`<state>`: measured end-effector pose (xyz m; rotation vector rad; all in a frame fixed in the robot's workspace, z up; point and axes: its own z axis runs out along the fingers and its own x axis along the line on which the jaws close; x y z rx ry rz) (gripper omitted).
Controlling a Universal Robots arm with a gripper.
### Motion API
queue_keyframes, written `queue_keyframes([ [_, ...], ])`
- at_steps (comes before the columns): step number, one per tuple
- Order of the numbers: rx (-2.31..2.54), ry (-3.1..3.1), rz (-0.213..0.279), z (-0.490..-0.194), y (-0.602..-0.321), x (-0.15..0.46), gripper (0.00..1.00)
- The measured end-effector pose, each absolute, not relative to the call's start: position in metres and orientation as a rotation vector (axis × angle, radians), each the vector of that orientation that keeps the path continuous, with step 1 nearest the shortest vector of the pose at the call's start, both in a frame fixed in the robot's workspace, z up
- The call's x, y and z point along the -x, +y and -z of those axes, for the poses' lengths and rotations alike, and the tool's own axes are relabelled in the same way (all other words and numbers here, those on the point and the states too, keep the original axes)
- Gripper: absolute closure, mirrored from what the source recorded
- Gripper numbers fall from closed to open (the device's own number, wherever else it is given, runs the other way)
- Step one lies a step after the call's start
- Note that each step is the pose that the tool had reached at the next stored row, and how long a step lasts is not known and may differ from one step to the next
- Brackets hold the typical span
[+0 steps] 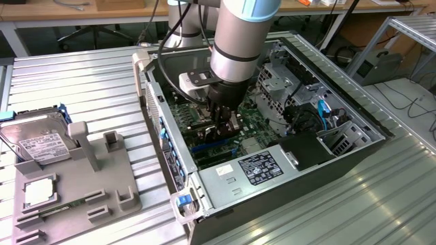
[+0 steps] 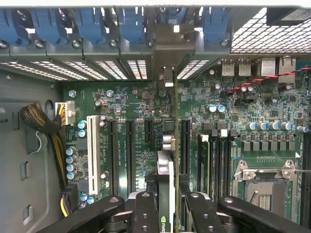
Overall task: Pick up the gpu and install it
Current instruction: 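Insert the gpu into the slot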
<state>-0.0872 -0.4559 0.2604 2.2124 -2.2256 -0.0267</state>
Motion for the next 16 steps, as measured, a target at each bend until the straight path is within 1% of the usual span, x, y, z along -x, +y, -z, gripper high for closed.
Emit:
queue_keyframes([
  [16,-2.205,-2.232,0.026,-0.2557,-0.456,0.0875,0.73],
])
